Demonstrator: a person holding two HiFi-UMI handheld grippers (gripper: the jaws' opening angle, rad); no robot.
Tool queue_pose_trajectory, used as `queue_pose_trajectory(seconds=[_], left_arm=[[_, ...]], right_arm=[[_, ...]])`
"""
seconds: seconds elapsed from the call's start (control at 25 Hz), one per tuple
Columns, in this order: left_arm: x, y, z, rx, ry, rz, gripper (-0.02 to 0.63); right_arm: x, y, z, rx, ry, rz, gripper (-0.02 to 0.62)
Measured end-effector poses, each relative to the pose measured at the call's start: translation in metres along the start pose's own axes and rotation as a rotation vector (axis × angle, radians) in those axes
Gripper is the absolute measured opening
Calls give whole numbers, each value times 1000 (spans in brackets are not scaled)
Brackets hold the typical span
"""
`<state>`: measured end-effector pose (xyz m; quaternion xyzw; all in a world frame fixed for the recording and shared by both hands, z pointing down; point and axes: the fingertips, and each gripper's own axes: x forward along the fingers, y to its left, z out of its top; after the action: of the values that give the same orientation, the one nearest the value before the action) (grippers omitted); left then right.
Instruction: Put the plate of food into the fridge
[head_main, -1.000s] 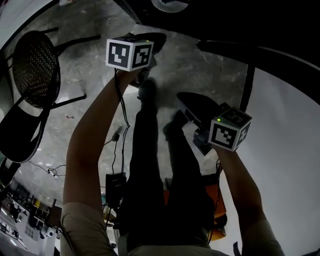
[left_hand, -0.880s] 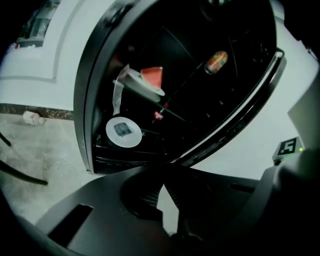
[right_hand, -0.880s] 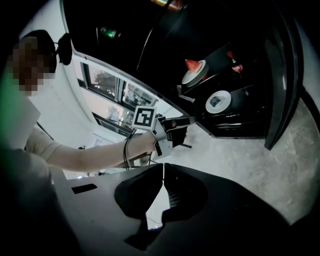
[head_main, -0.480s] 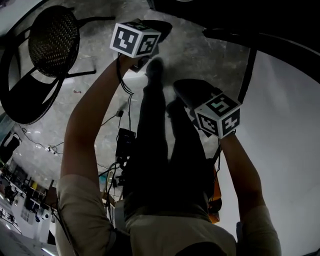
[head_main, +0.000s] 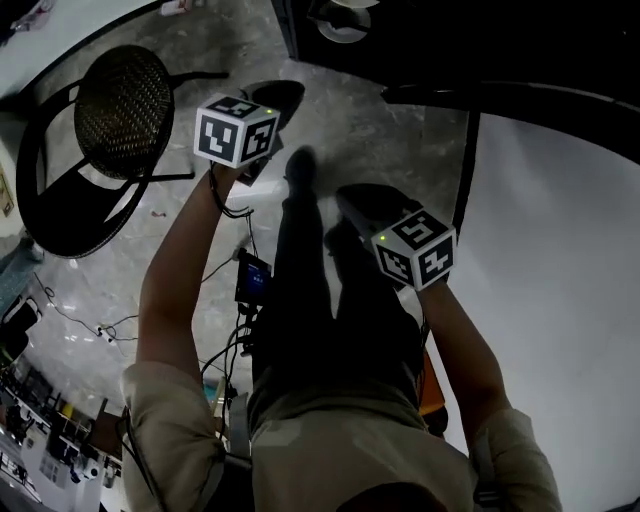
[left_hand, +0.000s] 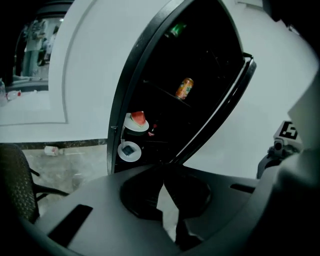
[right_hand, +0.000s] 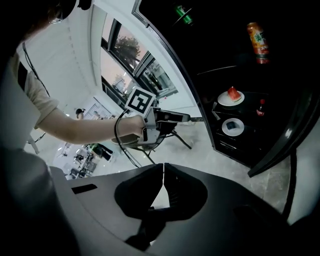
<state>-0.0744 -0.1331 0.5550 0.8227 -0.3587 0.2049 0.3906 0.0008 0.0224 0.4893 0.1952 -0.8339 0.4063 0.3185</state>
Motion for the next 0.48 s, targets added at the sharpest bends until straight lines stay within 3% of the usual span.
queue_pose_trajectory(seconds=[0.24, 0.48], left_arm=[[-62, -15, 29, 39, -84, 32, 11], [-108, -35, 43, -39, -149, 51, 9]], right_arm=[[-20, 16, 24, 16, -60, -28, 25], [-33, 48, 26, -34, 9, -2, 25]])
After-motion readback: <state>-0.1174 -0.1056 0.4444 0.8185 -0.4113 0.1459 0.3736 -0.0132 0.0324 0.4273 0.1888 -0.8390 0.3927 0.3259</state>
